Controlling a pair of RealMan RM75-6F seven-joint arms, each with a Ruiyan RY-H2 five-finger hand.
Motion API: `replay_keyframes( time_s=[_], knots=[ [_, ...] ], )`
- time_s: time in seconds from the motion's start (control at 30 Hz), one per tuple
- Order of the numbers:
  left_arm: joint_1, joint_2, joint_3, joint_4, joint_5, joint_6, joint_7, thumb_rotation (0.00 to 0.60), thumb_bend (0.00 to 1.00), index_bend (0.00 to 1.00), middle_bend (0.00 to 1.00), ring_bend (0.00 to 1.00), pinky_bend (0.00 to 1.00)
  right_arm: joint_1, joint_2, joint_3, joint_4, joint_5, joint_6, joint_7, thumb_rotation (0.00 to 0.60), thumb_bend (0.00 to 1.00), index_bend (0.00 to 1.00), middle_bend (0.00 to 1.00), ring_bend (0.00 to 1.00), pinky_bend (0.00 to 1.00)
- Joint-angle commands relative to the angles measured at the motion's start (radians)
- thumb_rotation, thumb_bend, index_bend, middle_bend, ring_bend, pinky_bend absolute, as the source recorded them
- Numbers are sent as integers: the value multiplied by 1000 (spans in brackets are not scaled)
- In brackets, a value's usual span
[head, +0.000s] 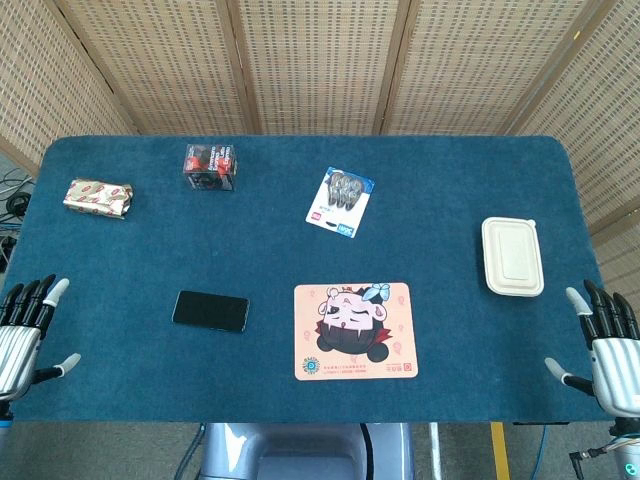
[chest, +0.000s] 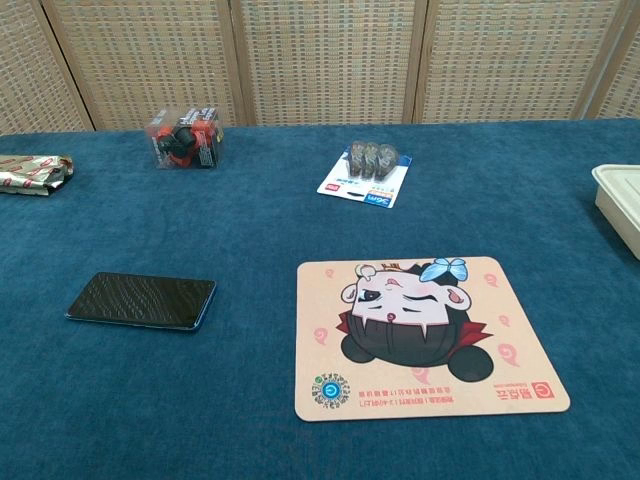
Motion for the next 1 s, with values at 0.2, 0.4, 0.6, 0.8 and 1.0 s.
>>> replay_keyframes(
  time_s=[0.2,0.4,0.6,0.8,1.0],
  knots=[
    [-1,-5,-3,8,-3,-4,3,600,0,0,0,0,0,3,-2,1,2,14,-14,-6,600,0,0,0,0,0],
    [-32,-13,-11,13,14,-38,-3,600,0,0,0,0,0,5,2,5,-2,27,-23,-3,600,0,0,0,0,0],
    [-146,-31,-22,14,57,-184,-72,600,0,0,0,0,0,11,3,9,2,44,-42,7,600,0,0,0,0,0],
    [-315,-91,-62,-29,-17,-457,-26,600,0,1,0,0,0,11,9,16,3,57,-42,27,600,0,0,0,0,0],
    [-443,-210,-113,-14,-217,-656,155,600,0,86,0,0,0,11,15,21,10,69,-49,51,600,0,0,0,0,0]
  ],
)
